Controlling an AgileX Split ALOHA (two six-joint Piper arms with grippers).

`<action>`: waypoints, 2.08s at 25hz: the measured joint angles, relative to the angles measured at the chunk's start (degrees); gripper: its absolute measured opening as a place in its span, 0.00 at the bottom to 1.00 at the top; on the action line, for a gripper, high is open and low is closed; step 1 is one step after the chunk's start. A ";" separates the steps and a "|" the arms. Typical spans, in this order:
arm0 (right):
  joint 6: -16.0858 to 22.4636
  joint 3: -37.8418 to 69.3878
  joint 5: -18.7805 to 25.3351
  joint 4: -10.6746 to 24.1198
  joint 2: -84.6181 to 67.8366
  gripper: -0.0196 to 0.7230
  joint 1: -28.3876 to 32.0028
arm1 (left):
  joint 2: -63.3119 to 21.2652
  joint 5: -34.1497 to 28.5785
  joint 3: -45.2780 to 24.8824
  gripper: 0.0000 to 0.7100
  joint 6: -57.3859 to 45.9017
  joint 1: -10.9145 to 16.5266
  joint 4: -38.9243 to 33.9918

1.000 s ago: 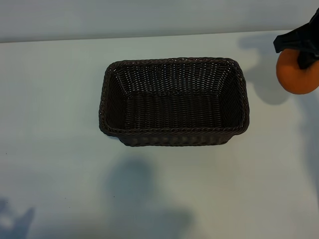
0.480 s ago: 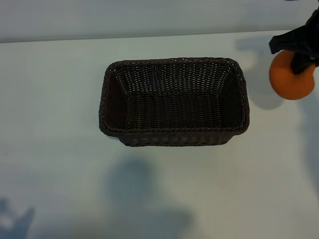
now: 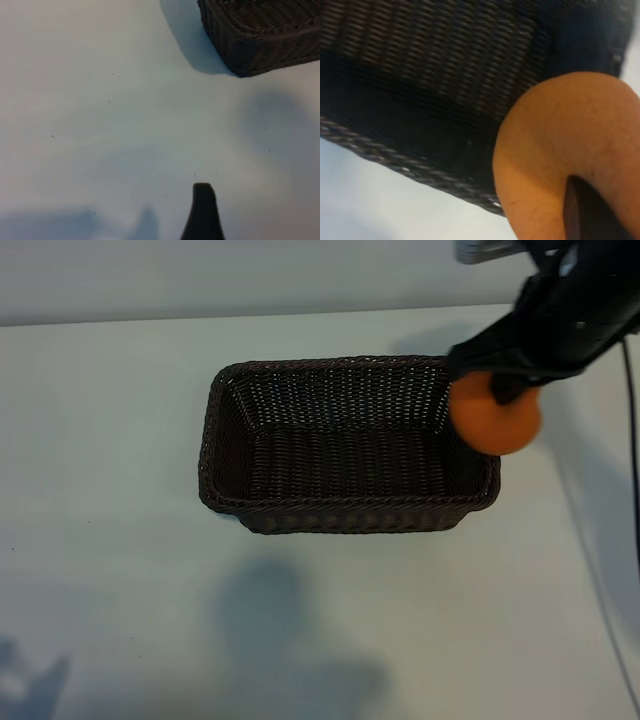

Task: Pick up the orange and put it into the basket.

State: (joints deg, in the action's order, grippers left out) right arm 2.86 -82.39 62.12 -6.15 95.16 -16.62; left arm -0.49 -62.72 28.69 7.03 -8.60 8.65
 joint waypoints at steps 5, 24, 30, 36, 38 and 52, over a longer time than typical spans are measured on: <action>1.43 -5.19 0.48 0.00 3.25 0.13 -3.68 | 0.00 0.00 0.00 0.79 0.00 0.00 0.00; 2.13 -9.02 -3.37 0.45 21.62 0.12 -8.64 | 0.00 0.00 0.00 0.79 0.00 0.00 0.00; 2.13 -9.02 -5.06 0.45 23.13 0.12 -8.64 | 0.00 0.00 0.00 0.79 0.00 0.00 0.00; 2.07 -9.02 -5.35 0.45 23.13 0.13 -8.64 | 0.00 0.00 0.00 0.79 0.00 0.00 0.00; 2.07 -9.02 -5.47 0.45 23.13 0.16 -8.64 | 0.00 0.00 0.00 0.79 0.00 0.00 0.00; 0.19 -13.49 -1.96 -0.85 23.13 0.74 -8.64 | 0.00 0.00 0.00 0.79 0.00 0.00 0.00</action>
State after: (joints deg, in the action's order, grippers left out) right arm 3.06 -95.88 60.16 -7.01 118.29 -25.26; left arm -0.49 -62.72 28.69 7.03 -8.60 8.65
